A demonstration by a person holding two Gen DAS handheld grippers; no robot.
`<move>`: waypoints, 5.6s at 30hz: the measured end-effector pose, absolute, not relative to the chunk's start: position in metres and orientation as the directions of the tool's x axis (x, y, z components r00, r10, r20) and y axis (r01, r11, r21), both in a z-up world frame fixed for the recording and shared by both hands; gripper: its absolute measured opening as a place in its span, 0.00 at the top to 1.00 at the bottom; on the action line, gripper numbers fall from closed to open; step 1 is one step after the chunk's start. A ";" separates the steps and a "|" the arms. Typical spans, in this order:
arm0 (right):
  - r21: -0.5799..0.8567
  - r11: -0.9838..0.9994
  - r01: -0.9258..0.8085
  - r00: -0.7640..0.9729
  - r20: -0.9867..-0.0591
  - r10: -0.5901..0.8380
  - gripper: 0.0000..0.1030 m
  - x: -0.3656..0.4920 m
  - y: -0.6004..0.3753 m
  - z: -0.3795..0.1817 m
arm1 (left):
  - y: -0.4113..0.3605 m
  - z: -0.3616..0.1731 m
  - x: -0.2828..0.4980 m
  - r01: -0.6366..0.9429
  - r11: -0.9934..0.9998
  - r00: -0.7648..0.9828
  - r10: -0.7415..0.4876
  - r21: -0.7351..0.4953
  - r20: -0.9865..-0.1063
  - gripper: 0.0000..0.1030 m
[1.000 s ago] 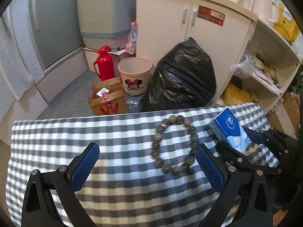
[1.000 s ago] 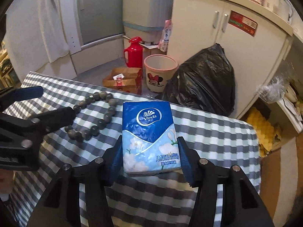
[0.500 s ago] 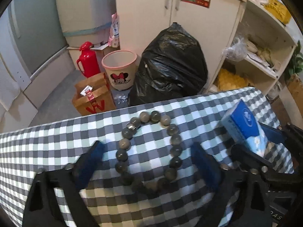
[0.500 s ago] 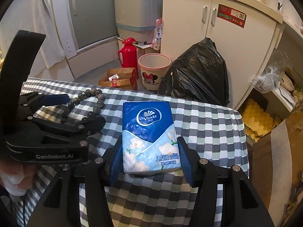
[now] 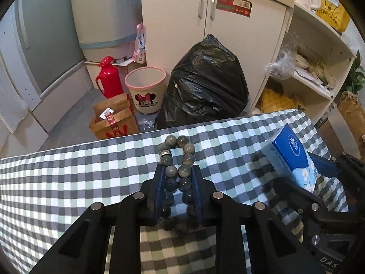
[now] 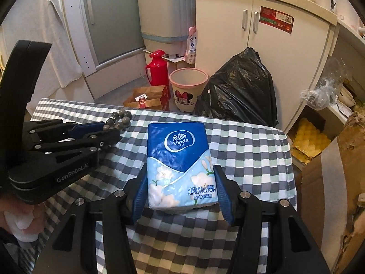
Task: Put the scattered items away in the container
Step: 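Lift and carry the bracelet and tissue pack with both tools toward the box, then open the left tool to drop the bracelet while the right tool releases the tissue pack into the box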
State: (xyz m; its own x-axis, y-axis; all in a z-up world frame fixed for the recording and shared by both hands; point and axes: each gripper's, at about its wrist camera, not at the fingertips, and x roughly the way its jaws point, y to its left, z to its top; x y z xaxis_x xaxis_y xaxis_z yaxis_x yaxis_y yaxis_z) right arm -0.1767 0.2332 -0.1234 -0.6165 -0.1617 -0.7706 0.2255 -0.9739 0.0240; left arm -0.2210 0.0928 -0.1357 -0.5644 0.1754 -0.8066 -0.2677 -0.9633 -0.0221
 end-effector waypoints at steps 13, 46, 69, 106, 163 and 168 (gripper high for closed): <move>0.040 -0.974 0.225 -0.654 -0.735 -0.181 0.48 -0.153 0.236 -0.098 | 0.087 -0.103 -0.188 -0.248 -0.968 -0.615 0.178 -0.025 -0.768 0.78; 0.008 -0.975 0.223 -0.803 -0.565 -0.189 0.48 -0.041 0.245 0.011 | 0.077 0.023 -0.057 -0.205 -0.979 -0.807 0.161 0.015 -0.568 0.78; -0.019 -0.977 0.210 -0.866 -0.468 -0.177 0.48 0.016 0.247 0.063 | 0.076 0.073 0.008 -0.200 -0.980 -0.873 0.176 0.004 -0.454 0.78; -0.024 -0.988 -0.151 -0.856 -0.497 0.143 0.48 0.031 0.419 0.068 | 0.249 0.077 -0.020 -0.518 -0.855 -0.752 0.462 -0.011 -0.469 0.78; -0.010 -0.976 -0.216 -0.831 -0.522 0.189 0.31 0.012 0.456 0.041 | 0.303 0.058 -0.049 -0.574 -0.819 -0.693 0.488 -0.004 -0.531 0.95; 0.002 -0.979 -0.203 -0.861 -0.476 0.177 0.28 0.022 0.445 0.056 | 0.285 0.069 -0.038 -0.549 -0.836 -0.723 0.469 0.009 -0.507 0.95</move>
State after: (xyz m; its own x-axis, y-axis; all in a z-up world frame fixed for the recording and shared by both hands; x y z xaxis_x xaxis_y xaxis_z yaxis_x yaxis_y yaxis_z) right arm 0.0216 0.4449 0.0564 -0.8612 0.1773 -0.4763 -0.2030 -0.9792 0.0024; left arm -0.0382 0.2847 0.0693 -0.7230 0.4692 -0.5071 -0.5487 -0.8360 0.0088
